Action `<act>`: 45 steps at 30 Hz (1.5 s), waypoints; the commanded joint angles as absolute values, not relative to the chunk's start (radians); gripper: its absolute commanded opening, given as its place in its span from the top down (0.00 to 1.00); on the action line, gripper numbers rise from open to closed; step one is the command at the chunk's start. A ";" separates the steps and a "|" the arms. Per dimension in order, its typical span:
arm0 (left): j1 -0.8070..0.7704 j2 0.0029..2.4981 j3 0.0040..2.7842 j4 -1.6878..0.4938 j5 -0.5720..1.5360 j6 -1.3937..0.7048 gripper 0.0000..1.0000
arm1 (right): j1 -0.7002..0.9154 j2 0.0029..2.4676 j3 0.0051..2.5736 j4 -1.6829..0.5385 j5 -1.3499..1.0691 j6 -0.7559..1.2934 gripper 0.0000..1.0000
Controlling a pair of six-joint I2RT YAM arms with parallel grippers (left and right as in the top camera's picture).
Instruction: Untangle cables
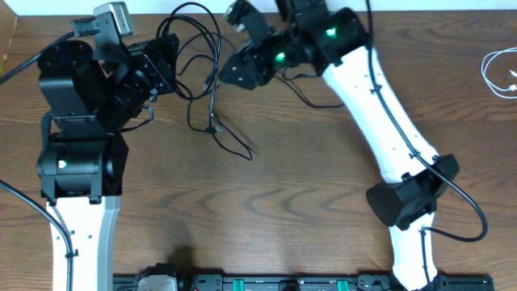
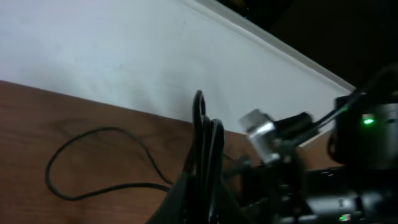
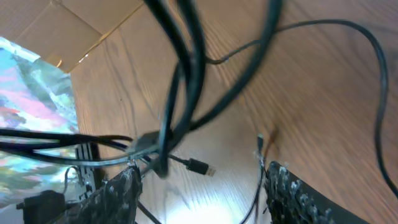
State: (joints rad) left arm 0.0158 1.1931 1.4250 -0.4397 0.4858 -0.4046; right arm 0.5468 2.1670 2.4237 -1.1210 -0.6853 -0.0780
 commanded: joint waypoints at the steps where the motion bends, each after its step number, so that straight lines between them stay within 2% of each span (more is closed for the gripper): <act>1: 0.014 1.182 1.457 -0.433 0.532 -0.424 0.93 | 0.573 2.180 2.425 -1.106 -0.709 -0.052 0.39; 10: 0.016 1.182 1.457 -0.433 0.531 -0.386 0.93 | 0.555 2.207 2.425 -1.193 -0.596 -0.046 0.39; 16: 0.016 1.182 1.457 -0.417 0.521 -0.386 0.93 | 0.504 2.207 2.425 -1.257 -0.643 -0.053 0.37; 25: 0.016 1.184 1.457 -0.403 0.375 -0.387 0.93 | 0.546 2.207 2.424 -1.344 -0.646 -0.135 0.31; 35: 0.017 1.202 1.457 -0.356 0.345 -0.387 0.93 | 0.629 2.207 2.318 -1.276 -0.655 -0.126 0.28; 45: 0.017 1.201 1.457 -0.342 0.274 -0.387 0.93 | 0.688 2.207 2.217 -1.207 -0.695 -0.128 0.21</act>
